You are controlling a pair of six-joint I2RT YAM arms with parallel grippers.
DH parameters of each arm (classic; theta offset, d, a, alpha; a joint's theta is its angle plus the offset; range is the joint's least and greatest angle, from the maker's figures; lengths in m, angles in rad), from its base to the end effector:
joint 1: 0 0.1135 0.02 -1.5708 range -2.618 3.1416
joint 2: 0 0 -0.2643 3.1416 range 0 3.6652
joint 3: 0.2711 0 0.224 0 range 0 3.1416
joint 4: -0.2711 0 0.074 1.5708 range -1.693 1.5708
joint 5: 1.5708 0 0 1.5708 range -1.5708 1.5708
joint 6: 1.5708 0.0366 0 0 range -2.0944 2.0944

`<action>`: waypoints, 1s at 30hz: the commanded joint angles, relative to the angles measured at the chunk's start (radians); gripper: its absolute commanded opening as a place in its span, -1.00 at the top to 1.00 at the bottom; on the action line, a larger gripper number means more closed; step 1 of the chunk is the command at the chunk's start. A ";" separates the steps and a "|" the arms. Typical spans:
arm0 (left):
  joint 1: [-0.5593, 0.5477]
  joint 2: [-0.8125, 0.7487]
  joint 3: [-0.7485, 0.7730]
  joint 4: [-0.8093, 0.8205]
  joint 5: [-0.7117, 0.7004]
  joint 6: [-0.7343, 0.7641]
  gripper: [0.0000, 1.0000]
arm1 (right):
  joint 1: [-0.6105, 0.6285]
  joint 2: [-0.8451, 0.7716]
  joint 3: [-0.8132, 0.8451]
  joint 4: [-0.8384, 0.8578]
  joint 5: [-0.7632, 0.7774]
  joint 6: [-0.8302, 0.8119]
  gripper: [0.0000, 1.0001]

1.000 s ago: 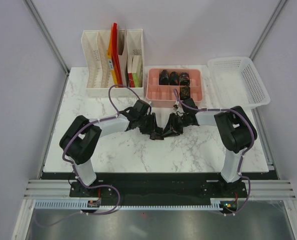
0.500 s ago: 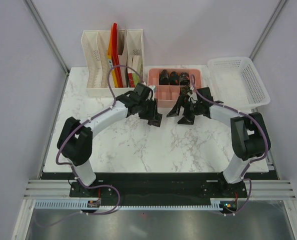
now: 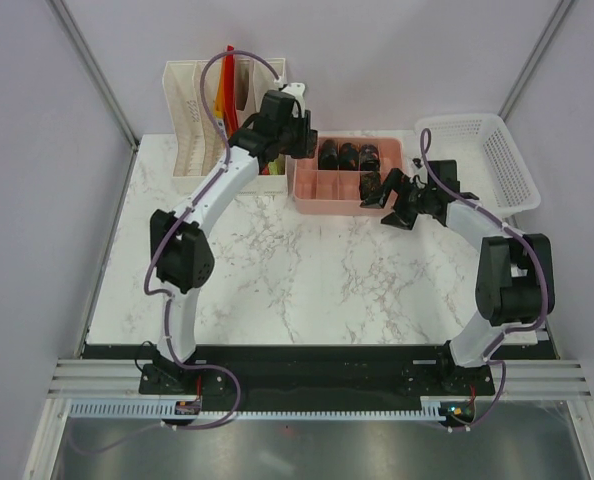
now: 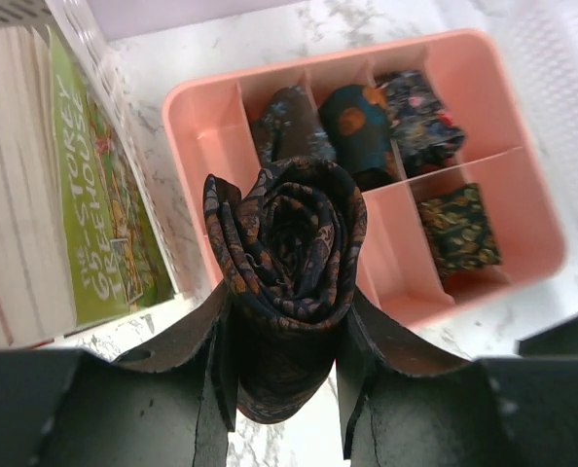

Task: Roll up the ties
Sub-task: Place the tie in the storage box.

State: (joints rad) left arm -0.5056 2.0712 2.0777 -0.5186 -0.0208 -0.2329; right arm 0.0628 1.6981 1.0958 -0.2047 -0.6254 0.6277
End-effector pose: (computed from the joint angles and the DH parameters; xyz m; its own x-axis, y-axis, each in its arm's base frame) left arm 0.4016 -0.2215 0.3526 -0.5252 0.0270 -0.8505 0.3568 0.9144 -0.1913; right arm 0.3351 0.0425 0.2279 -0.8506 0.4236 -0.3115 0.0551 0.6609 0.7484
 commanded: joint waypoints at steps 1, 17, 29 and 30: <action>-0.004 0.096 0.088 -0.011 -0.038 0.043 0.96 | -0.026 -0.066 0.009 0.005 0.021 -0.002 -0.96; 0.004 0.130 0.010 -0.058 0.013 -0.089 0.96 | -0.034 -0.066 -0.034 0.025 0.009 0.021 -0.96; 0.006 0.150 -0.031 -0.063 0.062 -0.160 0.96 | -0.032 -0.055 -0.033 0.027 0.009 0.027 -0.96; 0.007 0.148 -0.034 -0.063 0.053 -0.160 0.96 | -0.032 -0.057 -0.034 0.025 0.009 0.027 -0.96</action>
State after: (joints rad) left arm -0.5034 2.2211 2.0663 -0.5949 0.0135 -0.3374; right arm 0.0326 1.6539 1.0698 -0.1967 -0.6155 0.6437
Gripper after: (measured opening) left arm 0.420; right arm 0.982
